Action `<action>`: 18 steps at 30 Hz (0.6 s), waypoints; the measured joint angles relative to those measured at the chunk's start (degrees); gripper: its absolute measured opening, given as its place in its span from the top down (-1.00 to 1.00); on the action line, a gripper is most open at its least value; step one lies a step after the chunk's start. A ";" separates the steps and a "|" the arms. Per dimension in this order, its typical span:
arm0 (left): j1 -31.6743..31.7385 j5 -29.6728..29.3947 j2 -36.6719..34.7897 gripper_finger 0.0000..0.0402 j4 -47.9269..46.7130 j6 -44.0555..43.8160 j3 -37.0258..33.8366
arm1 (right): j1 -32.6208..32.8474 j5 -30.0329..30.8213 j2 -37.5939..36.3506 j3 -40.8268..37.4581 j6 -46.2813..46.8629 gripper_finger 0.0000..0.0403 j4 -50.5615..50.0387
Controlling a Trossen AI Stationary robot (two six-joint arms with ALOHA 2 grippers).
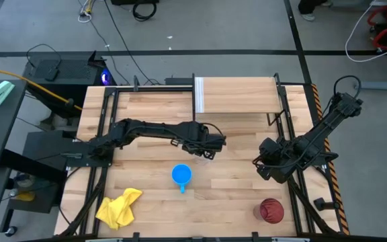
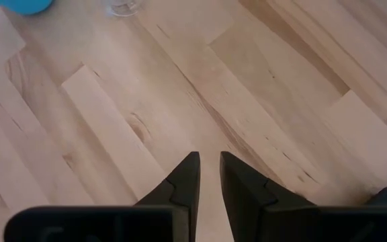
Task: Stack small to large cups/mugs on shelf
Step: Put the transparent mug on the shelf
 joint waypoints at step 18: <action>0.02 5.75 -0.39 0.55 12.55 -0.18 -7.65 | 0.00 -0.11 0.00 0.00 -0.37 0.67 0.64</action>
